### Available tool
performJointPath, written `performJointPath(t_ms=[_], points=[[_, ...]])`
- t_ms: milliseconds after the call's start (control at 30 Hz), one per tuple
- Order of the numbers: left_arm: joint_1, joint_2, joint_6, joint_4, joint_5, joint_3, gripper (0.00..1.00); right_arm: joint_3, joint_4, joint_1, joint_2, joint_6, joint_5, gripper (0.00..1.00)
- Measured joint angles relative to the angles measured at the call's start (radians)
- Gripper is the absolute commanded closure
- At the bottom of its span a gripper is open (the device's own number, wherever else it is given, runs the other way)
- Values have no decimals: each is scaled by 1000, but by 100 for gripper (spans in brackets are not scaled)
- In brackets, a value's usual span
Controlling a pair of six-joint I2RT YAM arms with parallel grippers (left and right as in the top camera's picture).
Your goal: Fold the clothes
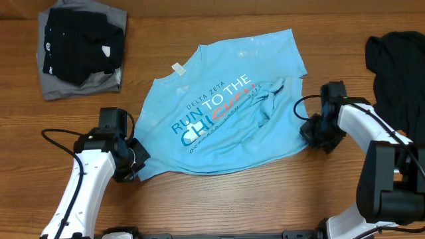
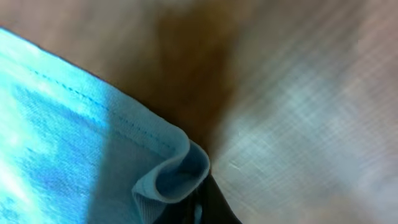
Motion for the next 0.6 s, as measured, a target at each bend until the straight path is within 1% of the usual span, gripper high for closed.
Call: performJointPath(t_ms=[133, 233, 400, 600], points=[[0, -11, 2, -79, -1, 69, 96, -20, -98, -21, -19, 6, -5, 96], [0, -57, 3, -137, -10, 143, 96, -48, -166, -22, -67, 10, -5, 96], [0, -183, 3, -183, -23, 226, 96, -53, -246, -22, -281, 13, -13, 95], [0, -303, 3, -215, -24, 241, 96, -53, -362, -22, -489, 14, -17, 94]])
